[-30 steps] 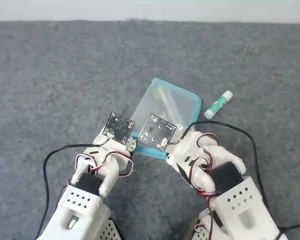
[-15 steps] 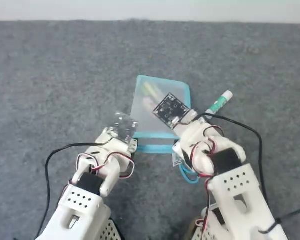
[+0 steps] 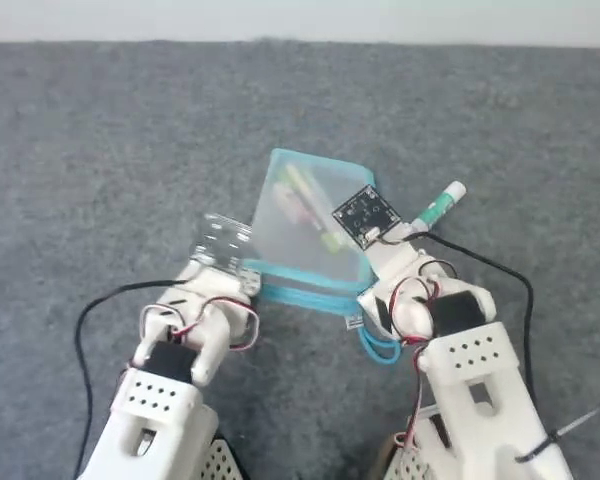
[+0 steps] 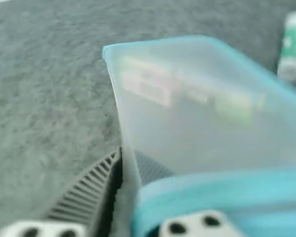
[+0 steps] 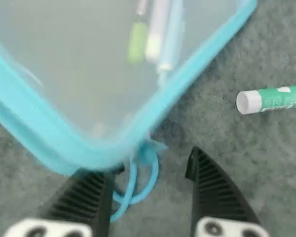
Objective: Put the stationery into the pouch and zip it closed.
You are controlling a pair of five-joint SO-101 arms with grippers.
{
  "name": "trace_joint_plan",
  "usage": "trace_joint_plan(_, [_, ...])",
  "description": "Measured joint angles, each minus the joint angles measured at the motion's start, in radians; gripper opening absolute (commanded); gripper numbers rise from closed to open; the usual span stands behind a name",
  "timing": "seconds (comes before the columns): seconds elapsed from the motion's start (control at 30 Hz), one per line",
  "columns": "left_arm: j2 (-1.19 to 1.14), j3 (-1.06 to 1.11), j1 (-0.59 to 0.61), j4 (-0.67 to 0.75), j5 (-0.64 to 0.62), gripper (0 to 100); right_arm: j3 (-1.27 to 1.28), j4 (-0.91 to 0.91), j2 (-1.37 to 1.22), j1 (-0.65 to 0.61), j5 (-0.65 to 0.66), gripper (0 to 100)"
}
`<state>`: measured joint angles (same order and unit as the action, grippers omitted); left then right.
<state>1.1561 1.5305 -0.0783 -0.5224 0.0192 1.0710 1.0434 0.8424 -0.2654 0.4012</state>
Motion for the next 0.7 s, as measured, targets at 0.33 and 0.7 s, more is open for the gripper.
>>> trace_joint_plan(0.33, [-0.002, 0.006, -0.015, -0.006, 0.049, 1, 0.068, -0.066, -0.025, 0.057, -0.003, 16.9])
trace_joint_plan(0.7, [-0.003, 0.005, -0.015, -0.025, 0.063, 1, 0.066, -0.034, -0.023, 0.089, -0.003, 16.9])
